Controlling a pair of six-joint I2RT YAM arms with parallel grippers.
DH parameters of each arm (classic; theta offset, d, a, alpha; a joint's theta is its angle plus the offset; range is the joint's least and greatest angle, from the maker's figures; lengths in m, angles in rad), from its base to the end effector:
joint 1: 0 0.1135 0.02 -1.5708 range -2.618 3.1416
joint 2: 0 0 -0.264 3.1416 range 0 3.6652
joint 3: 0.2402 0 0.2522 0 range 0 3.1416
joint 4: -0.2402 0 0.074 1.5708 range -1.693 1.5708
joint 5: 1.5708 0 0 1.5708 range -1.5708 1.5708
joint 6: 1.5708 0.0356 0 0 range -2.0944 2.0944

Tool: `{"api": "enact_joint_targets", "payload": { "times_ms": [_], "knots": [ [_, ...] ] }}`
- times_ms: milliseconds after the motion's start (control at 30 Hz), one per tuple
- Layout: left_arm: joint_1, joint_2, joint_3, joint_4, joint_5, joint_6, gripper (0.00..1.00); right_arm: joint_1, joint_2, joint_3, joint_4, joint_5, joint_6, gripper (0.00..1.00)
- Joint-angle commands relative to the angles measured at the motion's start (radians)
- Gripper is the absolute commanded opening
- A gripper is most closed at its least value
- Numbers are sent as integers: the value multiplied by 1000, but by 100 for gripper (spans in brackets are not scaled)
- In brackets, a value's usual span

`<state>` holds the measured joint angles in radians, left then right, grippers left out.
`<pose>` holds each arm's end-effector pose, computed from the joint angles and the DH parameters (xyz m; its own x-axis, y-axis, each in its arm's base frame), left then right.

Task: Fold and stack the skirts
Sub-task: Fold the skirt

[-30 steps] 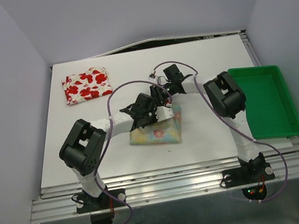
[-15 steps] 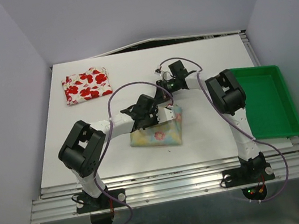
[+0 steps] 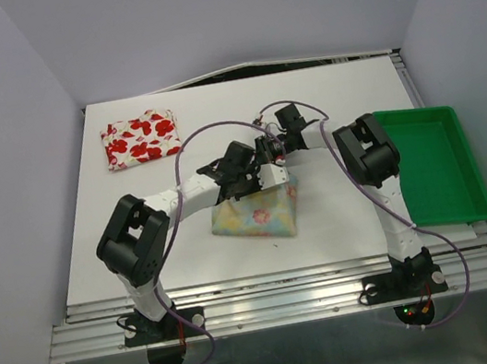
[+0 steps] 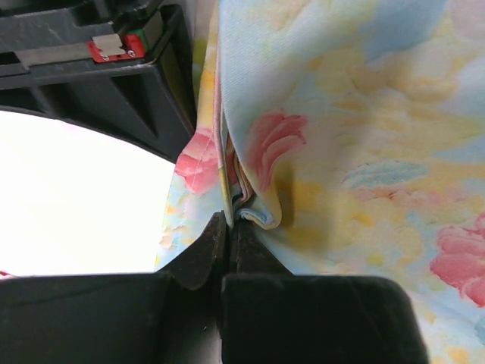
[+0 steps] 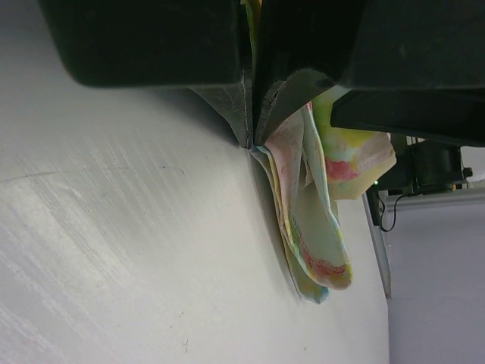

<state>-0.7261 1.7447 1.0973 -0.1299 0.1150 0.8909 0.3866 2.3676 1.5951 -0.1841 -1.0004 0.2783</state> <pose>0.2779 -0.2522 0.1969 0.2308 0.8282 -0.5107 0.8610 0.0707 0.5037 0.4331 0.2087 0.0939 -0.9072 -0.2091 -0.3652 -0.4198 0.3897 0.8197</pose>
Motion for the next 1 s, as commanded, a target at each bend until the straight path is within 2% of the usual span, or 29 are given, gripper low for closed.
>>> {"api": "enact_joint_targets", "payload": {
  "times_ms": [0, 333, 667, 967],
  "knots": [
    [16, 47, 27, 32, -12, 22, 0, 15, 50, -20, -69, 94, -45, 10],
    [34, 92, 16, 124, -38, -4, 0, 15, 50, -6, -86, 91, -59, 10],
    [33, -25, 72, -13, -23, -26, 0, 15, 59, 0, -92, 94, -70, 10],
    [36, 12, 69, 45, -29, -13, 0, 15, 55, -18, -92, 88, -74, 10]
  ]
}}
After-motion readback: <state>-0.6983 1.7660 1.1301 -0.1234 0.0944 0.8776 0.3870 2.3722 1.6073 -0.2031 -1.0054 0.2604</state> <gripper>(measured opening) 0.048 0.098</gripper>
